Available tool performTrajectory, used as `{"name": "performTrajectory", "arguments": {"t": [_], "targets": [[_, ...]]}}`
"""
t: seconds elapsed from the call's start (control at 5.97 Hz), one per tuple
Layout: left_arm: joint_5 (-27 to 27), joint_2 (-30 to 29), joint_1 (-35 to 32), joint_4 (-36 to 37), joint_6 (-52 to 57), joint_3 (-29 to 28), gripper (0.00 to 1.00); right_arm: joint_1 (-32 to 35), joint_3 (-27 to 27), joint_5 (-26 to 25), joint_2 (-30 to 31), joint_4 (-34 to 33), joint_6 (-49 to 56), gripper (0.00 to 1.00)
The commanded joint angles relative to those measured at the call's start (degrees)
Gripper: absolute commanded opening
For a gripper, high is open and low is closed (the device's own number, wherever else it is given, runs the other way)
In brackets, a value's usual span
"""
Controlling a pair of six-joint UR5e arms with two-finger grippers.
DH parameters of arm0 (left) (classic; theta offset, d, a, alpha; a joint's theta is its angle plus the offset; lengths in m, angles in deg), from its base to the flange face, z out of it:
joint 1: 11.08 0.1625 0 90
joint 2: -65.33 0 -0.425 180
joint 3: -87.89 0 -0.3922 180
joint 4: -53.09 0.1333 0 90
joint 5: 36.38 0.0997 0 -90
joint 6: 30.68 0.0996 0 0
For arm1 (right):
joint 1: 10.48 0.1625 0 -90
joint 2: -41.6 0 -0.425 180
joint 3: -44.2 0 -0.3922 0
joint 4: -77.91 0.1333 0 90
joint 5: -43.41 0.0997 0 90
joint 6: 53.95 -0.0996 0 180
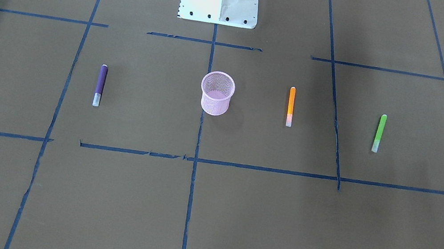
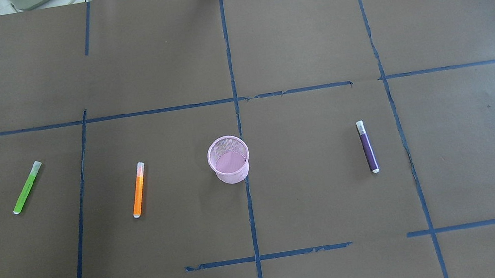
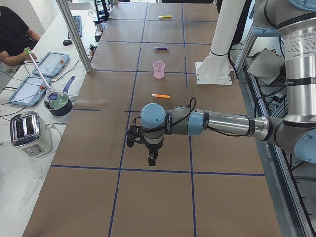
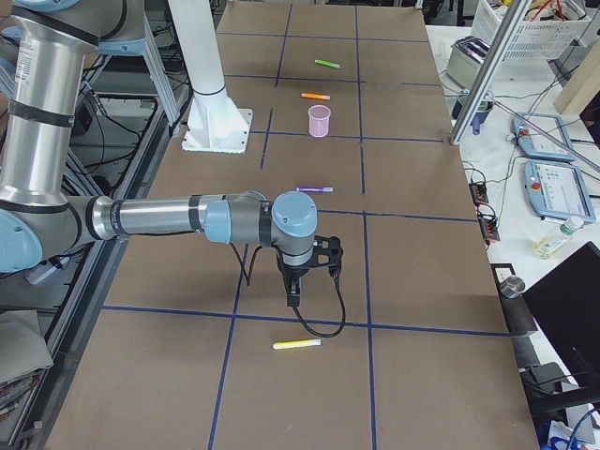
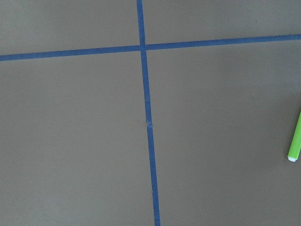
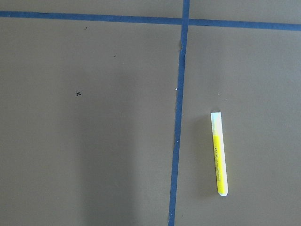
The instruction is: Collect pens into pen holder
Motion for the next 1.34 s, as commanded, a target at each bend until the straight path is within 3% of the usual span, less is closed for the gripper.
{"name": "performTrajectory", "arguments": {"t": [0.0, 0.5, 0.84, 1.17], "targets": [[-0.1, 0.0, 2.6, -0.2, -0.5, 1.2, 1.00, 0.5, 0.1, 0.1, 0.1, 0.0, -0.1, 1.00], [-1.0, -0.3, 3.1, -0.5, -0.6, 1.5, 1.00, 0.5, 0.2, 0.3, 0.0, 0.0, 0.0, 1.00], [-1.2, 0.3, 3.1, -2.3, 0.0, 2.2, 1.00, 0.5, 0.6, 5.5, 0.9, 0.0, 0.1, 1.00], [-1.2, 0.2, 3.5, -4.5, -0.1, 1.7, 1.00, 0.4, 0.5, 6.0, 0.8, 0.1, 0.0, 1.00]]}}
